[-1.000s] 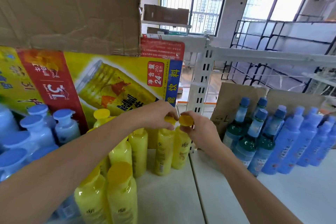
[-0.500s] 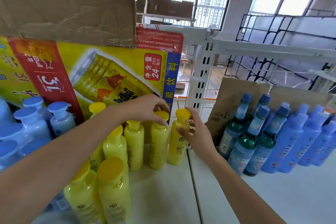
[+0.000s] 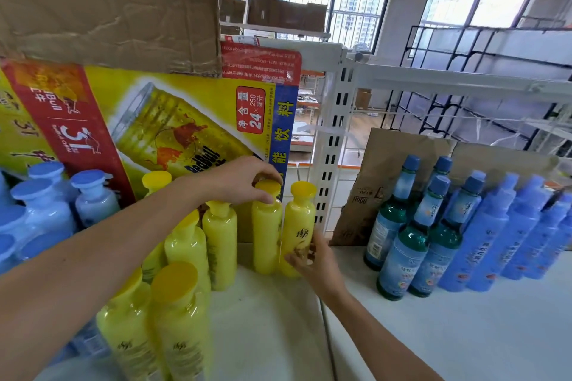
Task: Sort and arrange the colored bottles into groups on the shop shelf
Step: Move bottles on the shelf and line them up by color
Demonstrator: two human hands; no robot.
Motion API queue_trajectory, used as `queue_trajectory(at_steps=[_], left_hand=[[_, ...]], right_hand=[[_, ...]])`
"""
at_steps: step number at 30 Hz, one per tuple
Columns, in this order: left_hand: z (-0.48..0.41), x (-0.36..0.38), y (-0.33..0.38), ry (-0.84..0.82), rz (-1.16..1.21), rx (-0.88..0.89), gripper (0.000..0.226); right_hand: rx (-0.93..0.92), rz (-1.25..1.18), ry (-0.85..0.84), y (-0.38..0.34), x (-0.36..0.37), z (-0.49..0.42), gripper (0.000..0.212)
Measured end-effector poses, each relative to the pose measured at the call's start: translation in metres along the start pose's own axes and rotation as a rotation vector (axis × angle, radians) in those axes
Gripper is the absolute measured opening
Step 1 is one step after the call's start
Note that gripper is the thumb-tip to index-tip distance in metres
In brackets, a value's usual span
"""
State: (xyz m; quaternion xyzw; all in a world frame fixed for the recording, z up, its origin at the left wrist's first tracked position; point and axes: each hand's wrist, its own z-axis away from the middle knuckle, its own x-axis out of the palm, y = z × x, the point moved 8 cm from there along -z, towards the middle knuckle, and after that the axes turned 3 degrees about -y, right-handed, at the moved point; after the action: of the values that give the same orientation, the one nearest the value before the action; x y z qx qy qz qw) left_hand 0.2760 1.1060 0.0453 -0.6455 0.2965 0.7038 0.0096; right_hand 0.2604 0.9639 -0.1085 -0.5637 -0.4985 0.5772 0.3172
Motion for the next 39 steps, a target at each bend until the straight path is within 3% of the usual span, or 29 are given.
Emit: queue_trajectory(at_steps=[7,13,22,30,33,36,39], left_hand=[[-0.002,0.004,-0.002,-0.055,0.164,0.020,0.040],[-0.005,0.003,-0.001,0.090,-0.014,-0.038,0.052],[-0.008,0.005,-0.003,0.122,-0.043,-0.013,0.043],[-0.007,0.003,-0.001,0.127,0.009,-0.011,0.044],[-0.006,0.001,0.000,0.155,-0.125,-0.050,0.049],[-0.004,0.001,0.006,0.163,-0.253,-0.030,0.051],[-0.005,0.005,0.015,0.135,-0.347,0.038,0.051]], right_hand=[[-0.002,-0.099,0.038,0.018,0.003,-0.002,0.044],[-0.012,-0.128,0.102,0.025,0.006,0.002,0.046],[-0.012,-0.141,0.042,0.025,0.008,0.001,0.052],[-0.033,-0.125,0.121,0.024,0.002,-0.007,0.055],[-0.010,-0.041,0.162,0.020,-0.001,-0.005,0.053],[-0.070,-0.088,0.171,0.009,-0.003,0.002,0.030],[-0.081,-0.031,0.175,0.011,-0.003,0.004,0.042]])
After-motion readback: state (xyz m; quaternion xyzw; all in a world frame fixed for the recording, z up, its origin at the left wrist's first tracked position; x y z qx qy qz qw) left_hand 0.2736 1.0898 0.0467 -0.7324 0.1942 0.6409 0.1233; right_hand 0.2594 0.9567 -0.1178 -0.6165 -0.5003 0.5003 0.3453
